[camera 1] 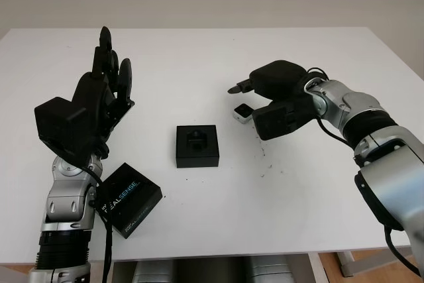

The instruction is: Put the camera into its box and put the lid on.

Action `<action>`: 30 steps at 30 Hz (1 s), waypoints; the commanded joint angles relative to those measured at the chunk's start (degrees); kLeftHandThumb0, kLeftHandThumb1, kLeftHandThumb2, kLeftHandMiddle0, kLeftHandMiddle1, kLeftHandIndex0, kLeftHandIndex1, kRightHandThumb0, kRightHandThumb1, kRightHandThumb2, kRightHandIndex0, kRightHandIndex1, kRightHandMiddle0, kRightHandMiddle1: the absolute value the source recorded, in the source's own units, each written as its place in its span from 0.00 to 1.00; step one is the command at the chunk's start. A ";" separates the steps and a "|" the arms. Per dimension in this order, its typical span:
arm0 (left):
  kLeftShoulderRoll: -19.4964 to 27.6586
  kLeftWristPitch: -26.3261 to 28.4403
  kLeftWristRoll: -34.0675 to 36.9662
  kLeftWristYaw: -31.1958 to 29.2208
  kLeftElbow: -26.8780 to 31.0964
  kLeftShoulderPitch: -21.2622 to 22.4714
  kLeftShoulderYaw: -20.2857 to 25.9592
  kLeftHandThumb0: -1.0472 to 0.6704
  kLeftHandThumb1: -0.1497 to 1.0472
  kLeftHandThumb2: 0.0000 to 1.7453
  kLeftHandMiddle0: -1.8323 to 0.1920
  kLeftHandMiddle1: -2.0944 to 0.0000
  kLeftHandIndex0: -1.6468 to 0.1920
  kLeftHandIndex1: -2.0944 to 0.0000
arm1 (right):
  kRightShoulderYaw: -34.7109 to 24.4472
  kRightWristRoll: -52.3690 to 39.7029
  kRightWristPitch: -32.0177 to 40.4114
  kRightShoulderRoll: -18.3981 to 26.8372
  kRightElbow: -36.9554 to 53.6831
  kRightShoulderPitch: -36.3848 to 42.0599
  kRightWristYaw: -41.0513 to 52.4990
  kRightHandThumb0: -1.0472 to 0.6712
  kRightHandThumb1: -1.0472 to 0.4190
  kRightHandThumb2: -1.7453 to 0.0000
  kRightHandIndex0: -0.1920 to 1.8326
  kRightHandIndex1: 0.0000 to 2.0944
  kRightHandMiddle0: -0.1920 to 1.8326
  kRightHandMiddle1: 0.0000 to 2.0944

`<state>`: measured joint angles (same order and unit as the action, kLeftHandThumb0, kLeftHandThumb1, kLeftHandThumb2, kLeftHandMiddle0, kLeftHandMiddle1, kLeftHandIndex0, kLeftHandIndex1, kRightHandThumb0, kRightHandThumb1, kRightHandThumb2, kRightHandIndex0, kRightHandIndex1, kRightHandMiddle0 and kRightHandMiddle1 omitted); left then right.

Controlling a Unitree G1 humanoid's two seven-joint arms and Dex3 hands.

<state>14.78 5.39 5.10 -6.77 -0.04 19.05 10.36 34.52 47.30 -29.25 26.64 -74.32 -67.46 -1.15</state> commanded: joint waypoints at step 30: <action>0.56 1.13 -0.41 0.28 4.14 -2.13 0.36 0.15 1.00 0.39 1.00 1.00 1.00 1.00 | 6.60 5.52 3.58 -1.74 -2.76 1.65 -10.34 0.42 0.14 0.97 0.38 0.05 0.42 0.06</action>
<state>14.80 6.36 4.92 -6.71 2.85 17.38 10.39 40.62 52.55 -25.84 24.86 -76.88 -66.14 -10.74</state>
